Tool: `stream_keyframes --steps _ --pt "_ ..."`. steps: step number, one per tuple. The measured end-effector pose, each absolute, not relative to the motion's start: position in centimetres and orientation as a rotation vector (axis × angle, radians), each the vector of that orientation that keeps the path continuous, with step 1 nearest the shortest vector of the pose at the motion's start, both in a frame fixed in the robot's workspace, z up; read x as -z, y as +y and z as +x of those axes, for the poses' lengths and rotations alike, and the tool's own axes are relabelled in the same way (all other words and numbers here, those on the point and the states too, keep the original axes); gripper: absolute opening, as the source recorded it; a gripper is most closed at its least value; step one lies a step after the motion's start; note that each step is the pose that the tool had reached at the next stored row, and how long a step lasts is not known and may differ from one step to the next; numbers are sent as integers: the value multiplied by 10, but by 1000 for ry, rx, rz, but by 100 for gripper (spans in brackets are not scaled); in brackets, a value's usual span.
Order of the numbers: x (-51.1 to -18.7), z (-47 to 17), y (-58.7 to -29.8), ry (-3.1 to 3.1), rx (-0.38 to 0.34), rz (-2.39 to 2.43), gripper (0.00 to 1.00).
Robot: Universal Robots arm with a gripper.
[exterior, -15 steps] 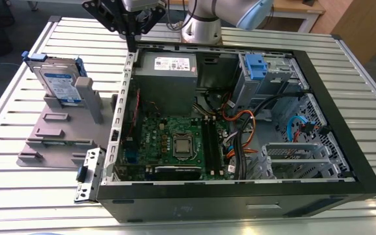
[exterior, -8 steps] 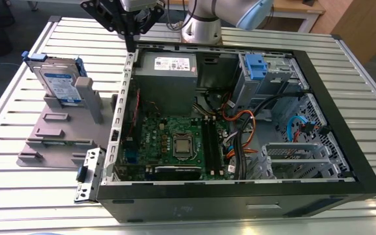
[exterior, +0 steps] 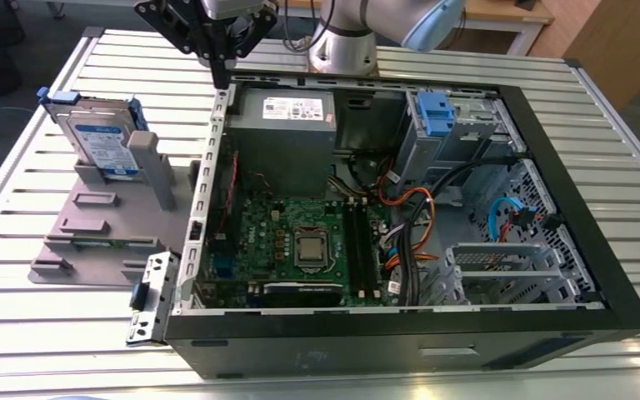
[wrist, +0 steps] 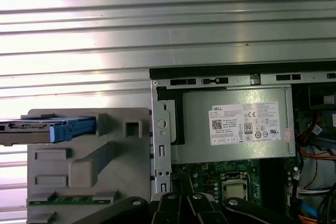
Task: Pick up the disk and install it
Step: 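Reach for the disk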
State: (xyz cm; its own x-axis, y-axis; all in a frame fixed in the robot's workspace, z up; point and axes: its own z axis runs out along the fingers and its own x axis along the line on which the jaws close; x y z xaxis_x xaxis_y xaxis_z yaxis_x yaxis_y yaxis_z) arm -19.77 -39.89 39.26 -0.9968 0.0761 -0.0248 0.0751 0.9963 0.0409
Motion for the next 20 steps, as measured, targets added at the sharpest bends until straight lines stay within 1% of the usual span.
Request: stream_keyframes --steps 20 --pt "-393 -203 -399 3112 -62 118 11"
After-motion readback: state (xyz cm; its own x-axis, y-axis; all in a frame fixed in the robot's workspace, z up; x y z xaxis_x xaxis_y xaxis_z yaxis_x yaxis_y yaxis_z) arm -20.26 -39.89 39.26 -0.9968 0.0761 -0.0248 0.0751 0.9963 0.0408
